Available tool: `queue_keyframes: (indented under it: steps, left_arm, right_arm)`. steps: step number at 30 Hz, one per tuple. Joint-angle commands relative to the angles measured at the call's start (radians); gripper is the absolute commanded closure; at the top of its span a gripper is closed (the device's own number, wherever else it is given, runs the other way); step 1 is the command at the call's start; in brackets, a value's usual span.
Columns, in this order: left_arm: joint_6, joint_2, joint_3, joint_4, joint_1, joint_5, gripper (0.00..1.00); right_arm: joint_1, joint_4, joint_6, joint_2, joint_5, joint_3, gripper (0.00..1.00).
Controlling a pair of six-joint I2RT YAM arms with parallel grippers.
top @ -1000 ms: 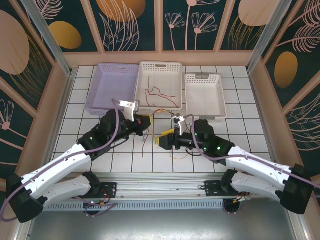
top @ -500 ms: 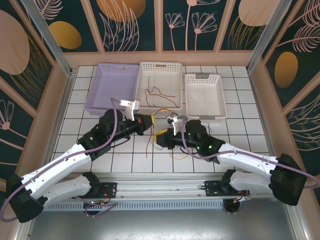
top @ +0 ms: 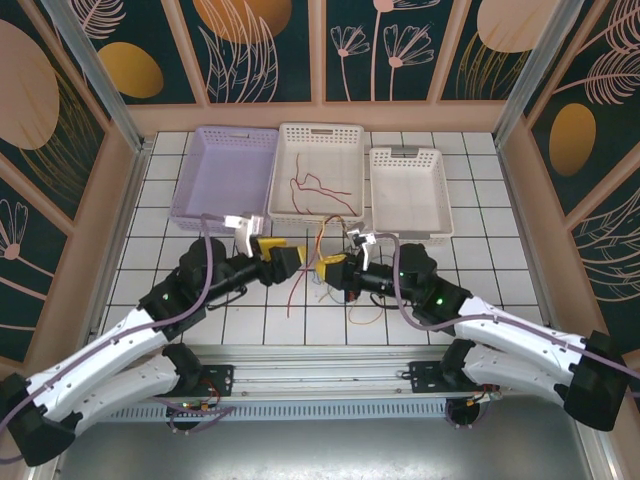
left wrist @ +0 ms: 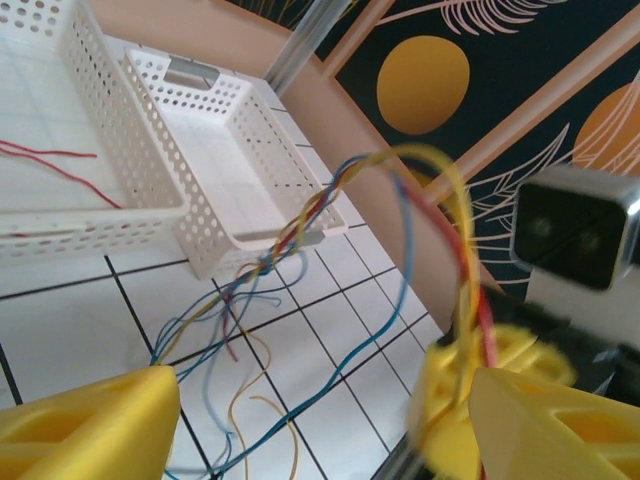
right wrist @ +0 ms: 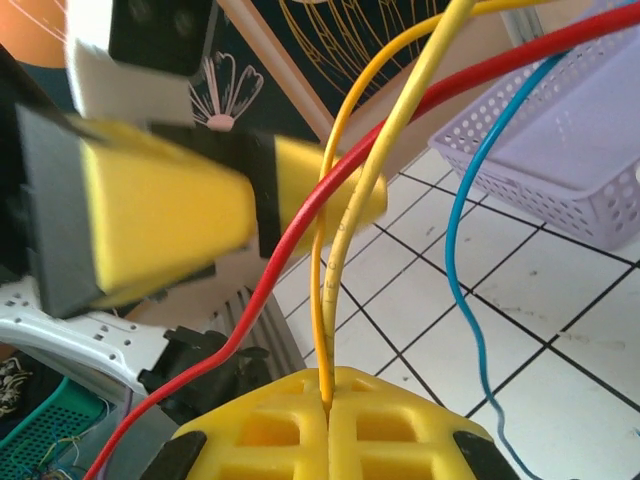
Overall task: Untangle the cables
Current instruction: Pass the cables, then untie the cables at the center of the table.
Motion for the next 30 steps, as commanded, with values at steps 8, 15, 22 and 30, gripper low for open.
queue_keyframes:
  steps: [8, 15, 22, 30]
  left_arm:
    - [-0.213, -0.065, -0.351, 0.434, 0.002, 0.201, 0.20]
    - [-0.178, -0.015, -0.370, 0.551, 0.003, 0.221, 0.11]
    - [-0.155, 0.071, -0.410, 0.771, -0.003, 0.315, 0.03]
    - [-0.030, 0.180, -0.345, 0.679, -0.036, 0.307, 0.03]
  right_arm:
    - [-0.011, 0.053, 0.014, -0.074, -0.048, 0.004, 1.00]
    - [-0.010, 0.078, 0.048, -0.076, -0.086, 0.025, 1.00]
    - [-0.009, 0.112, 0.087, -0.073, -0.115, 0.033, 1.00]
    - [-0.003, 0.140, 0.135, -0.047, -0.158, 0.058, 1.00]
